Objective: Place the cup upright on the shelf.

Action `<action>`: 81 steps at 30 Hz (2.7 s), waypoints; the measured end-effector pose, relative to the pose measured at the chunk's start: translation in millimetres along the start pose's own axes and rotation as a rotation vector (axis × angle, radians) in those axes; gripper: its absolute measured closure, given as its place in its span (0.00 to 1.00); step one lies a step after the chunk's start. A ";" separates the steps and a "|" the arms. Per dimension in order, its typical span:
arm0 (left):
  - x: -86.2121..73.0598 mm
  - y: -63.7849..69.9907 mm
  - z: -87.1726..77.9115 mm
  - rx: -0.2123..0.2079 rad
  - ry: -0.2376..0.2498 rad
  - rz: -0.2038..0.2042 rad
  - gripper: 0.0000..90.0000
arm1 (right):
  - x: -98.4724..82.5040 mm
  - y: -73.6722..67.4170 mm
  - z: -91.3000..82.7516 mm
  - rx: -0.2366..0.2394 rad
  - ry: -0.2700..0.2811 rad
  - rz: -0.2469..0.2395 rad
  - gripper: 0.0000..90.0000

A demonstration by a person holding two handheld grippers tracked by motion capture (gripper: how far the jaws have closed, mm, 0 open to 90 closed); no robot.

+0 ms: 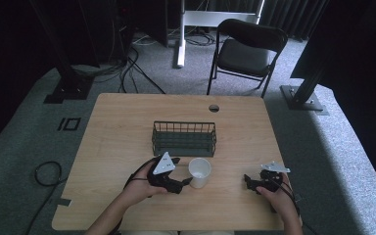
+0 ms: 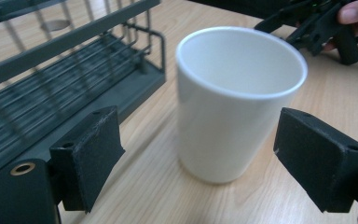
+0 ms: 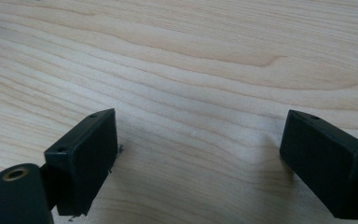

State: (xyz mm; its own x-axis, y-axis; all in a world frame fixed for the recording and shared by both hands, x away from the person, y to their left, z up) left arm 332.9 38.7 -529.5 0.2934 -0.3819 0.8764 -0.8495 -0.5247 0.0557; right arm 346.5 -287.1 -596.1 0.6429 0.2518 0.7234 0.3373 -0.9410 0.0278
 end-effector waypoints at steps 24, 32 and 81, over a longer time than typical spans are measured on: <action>15.6 19.9 42.0 -0.061 0.008 0.029 0.17 | 0.0 0.0 0.0 0.000 0.000 0.000 0.12; 12.8 18.6 49.5 -0.054 -0.002 0.028 0.22 | 0.0 0.0 0.0 0.000 0.000 0.001 0.12; 121.9 3.9 -3.0 0.008 0.174 0.061 0.23 | 0.1 0.1 0.0 0.000 0.001 0.000 0.12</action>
State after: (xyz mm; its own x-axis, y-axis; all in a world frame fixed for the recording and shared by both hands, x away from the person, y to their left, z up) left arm 364.0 -7.7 -421.1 0.1605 -0.2766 0.9475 -0.8595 -0.5112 -0.0036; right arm 346.6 -287.2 -596.0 0.6423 0.2520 0.7238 0.3375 -0.9409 0.0280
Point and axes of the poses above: each handheld gripper's, and its own axes: z roughly forward along the jaws, x roughly out of its top, y roughly to its right, the point moved 6 cm from there along z, roughly forward along the jaws, and after that the axes turned 3 degrees about -z, right-handed, at the moved point
